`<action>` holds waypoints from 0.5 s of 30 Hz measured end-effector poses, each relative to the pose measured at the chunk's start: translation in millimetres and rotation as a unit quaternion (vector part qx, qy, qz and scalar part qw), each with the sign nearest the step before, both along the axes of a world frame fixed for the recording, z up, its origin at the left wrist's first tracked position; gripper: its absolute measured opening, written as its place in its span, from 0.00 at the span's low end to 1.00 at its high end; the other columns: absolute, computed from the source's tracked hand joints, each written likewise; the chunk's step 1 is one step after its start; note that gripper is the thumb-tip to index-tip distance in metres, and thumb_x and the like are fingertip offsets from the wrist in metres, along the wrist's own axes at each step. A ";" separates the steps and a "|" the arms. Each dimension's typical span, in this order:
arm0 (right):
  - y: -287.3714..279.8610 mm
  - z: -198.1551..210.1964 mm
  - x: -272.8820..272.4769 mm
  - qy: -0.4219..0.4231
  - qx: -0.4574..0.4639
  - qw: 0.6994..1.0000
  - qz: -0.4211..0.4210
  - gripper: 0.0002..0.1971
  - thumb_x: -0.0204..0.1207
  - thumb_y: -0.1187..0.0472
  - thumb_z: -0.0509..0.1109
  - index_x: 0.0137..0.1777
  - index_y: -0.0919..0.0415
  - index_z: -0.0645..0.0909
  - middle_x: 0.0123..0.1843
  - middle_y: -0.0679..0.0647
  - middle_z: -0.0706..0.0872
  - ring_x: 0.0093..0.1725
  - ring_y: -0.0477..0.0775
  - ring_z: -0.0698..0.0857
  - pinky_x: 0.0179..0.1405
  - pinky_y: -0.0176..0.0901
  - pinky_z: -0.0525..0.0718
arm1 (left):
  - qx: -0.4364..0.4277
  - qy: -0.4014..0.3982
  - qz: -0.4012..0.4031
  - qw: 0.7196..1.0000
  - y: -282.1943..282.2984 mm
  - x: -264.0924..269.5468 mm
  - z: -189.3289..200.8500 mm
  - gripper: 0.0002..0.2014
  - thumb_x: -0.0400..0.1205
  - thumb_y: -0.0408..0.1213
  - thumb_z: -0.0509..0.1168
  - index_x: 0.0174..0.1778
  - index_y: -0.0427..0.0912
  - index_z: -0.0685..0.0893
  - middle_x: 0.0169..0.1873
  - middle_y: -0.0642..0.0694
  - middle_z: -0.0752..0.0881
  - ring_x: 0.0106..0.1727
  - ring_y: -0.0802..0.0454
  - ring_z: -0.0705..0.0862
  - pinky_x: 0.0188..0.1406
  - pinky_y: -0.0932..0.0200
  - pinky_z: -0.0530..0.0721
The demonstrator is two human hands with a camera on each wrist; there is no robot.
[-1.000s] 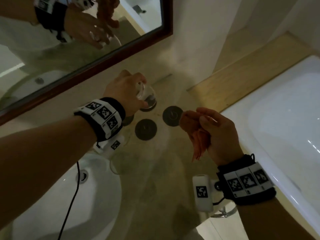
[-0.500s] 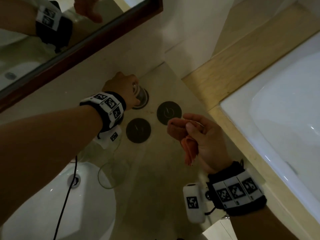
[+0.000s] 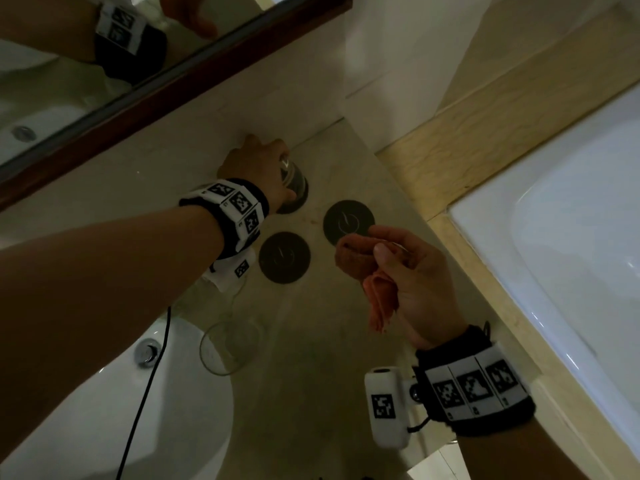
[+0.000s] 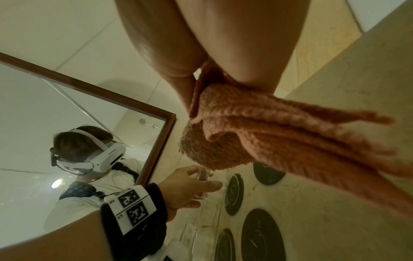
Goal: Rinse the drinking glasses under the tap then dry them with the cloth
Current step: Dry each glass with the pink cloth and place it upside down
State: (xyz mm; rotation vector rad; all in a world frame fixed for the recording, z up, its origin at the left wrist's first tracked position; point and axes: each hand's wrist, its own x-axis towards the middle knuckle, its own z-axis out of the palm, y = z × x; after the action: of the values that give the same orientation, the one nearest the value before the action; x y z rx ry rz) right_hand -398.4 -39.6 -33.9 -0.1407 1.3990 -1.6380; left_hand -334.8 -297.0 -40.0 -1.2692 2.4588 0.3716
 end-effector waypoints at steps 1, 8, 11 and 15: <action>1.0 0.7 -0.4 0.002 0.003 1.000 0.001 0.12 0.87 0.72 0.59 0.66 0.70 0.78 0.50 0.59 0.95 0.50 0.57 0.94 0.51 0.48 0.92 | -0.001 -0.004 -0.001 1.000 1.5 -0.2 -0.1 0.32 0.71 0.50 0.80 0.69 0.52 0.74 0.66 0.39 0.73 0.63 0.34 0.79 0.59 0.42 0.83; 2.6 6.1 3.6 0.009 0.008 1.000 0.000 0.12 0.87 0.72 0.60 0.66 0.70 0.78 0.54 0.65 0.93 0.54 0.62 0.93 0.59 0.59 0.90 | 0.013 0.014 0.018 1.000 9.9 10.1 17.5 0.44 0.73 0.52 0.78 0.81 0.54 0.62 0.73 0.38 0.71 0.71 0.33 0.75 0.67 0.40 0.79; -0.2 13.1 10.8 0.010 -0.001 1.000 0.011 0.12 0.87 0.71 0.60 0.67 0.70 0.78 0.53 0.62 0.94 0.54 0.61 0.93 0.57 0.57 0.91 | 0.019 0.041 0.048 0.998 14.3 28.0 39.9 0.46 0.72 0.54 0.78 0.83 0.54 0.61 0.74 0.38 0.71 0.72 0.34 0.75 0.67 0.44 0.77; -6.8 24.7 26.6 -0.031 -0.047 0.998 0.024 0.11 0.85 0.71 0.61 0.64 0.73 0.76 0.45 0.59 0.95 0.45 0.55 0.95 0.42 0.42 0.92 | 0.015 0.083 0.074 0.994 29.8 70.1 69.6 0.39 0.75 0.55 0.76 0.80 0.56 0.66 0.73 0.43 0.73 0.70 0.39 0.78 0.68 0.45 0.80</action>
State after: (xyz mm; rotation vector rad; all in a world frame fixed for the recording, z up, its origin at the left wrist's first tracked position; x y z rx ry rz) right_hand -371.8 -46.4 -9.3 -0.1755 1.2637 -1.6556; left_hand -264.8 -267.2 29.6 -1.4682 2.4891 0.5708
